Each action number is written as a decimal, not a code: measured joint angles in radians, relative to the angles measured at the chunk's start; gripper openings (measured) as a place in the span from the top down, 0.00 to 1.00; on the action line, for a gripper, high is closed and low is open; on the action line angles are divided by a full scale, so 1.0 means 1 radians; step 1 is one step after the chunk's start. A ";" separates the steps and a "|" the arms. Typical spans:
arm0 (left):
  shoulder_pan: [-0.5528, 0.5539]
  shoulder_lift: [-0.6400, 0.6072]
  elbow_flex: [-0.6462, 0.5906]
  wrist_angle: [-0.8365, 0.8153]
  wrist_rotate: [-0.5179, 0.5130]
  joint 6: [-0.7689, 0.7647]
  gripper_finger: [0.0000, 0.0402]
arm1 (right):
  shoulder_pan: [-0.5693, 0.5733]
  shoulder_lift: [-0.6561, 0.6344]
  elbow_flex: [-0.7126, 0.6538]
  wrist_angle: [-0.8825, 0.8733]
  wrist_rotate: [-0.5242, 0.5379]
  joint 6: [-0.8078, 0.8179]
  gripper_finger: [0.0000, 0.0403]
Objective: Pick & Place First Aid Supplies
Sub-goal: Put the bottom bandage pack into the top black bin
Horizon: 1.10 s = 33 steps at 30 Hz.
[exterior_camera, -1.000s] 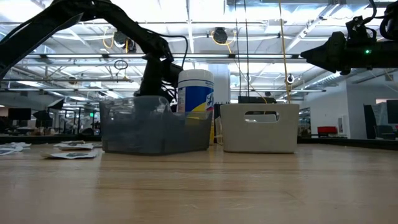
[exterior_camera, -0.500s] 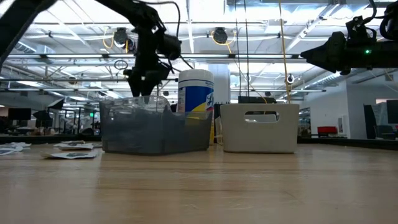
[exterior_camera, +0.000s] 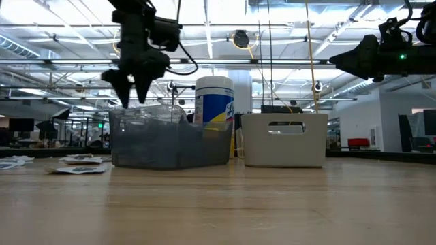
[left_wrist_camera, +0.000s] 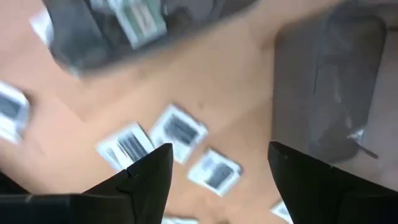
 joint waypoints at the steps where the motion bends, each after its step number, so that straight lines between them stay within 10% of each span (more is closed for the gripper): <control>1: -0.015 -0.022 -0.028 0.001 0.010 -0.034 0.33 | 0.000 0.000 0.000 0.000 0.000 0.000 0.35; 19: -0.395 -0.364 -0.394 -0.004 0.151 -0.672 0.32 | 0.000 0.000 0.000 0.000 0.000 0.000 0.35; 33: -0.820 -0.434 -0.449 0.073 0.127 -1.286 0.32 | 0.000 0.000 0.000 0.000 0.000 0.000 0.35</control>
